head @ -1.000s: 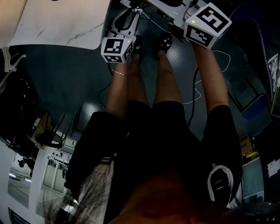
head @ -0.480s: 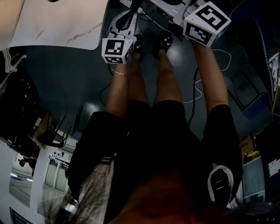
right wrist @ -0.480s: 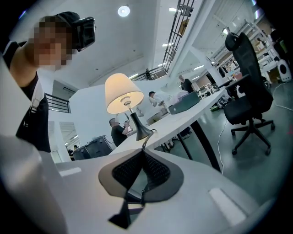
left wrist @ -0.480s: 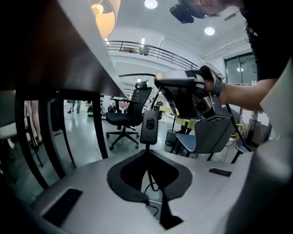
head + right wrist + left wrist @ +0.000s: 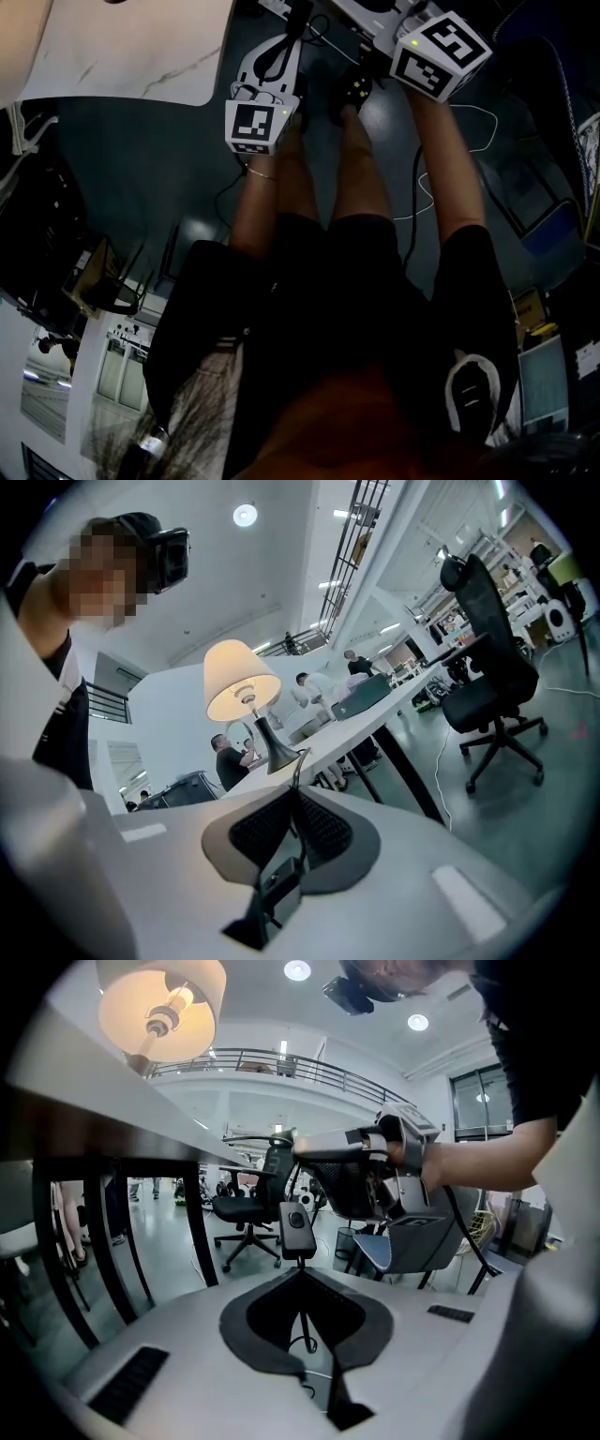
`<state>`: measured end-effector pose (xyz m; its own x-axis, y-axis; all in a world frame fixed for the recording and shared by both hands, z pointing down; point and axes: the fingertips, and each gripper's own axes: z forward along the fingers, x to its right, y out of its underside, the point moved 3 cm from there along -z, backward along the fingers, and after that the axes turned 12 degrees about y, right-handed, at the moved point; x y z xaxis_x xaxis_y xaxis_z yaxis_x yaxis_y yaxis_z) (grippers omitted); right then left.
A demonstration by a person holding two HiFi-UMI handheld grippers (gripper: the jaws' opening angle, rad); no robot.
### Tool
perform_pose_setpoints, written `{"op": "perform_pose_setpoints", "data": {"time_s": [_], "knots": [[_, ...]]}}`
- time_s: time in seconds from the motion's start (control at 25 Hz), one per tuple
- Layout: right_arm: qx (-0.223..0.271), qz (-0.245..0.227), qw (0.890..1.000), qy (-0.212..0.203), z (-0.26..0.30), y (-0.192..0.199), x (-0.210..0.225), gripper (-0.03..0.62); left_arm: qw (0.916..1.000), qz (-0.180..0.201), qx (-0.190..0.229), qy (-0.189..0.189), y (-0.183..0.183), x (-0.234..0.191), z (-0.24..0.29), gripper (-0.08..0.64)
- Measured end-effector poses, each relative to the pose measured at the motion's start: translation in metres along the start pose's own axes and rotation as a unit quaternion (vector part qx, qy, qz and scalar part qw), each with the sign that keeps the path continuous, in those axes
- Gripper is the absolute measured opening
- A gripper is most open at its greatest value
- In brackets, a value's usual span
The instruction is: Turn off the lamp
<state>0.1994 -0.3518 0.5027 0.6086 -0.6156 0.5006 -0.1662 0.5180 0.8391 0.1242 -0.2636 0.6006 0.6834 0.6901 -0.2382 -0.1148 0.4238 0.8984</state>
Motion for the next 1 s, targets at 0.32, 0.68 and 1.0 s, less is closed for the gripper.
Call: {"op": "perform_pose_setpoints", "data": {"time_s": [0.32,0.68,1.0], "knots": [[0.006,0.038,0.999,0.027,-0.012,0.016,0.013,0.020,0.9998,0.001,0.016,0.015,-0.014,0.006,-0.003,0.012],[-0.002,0.152,0.988,-0.008,-0.012,0.056,0.008,0.086,0.9996,0.002,0.016,0.022,-0.014,0.010,-0.006,0.012],[0.010,0.237,0.970,-0.058,-0.011,0.066,0.008,0.143,0.9993,-0.001,0.020,0.033,-0.018,0.018,-0.002,0.012]]}}
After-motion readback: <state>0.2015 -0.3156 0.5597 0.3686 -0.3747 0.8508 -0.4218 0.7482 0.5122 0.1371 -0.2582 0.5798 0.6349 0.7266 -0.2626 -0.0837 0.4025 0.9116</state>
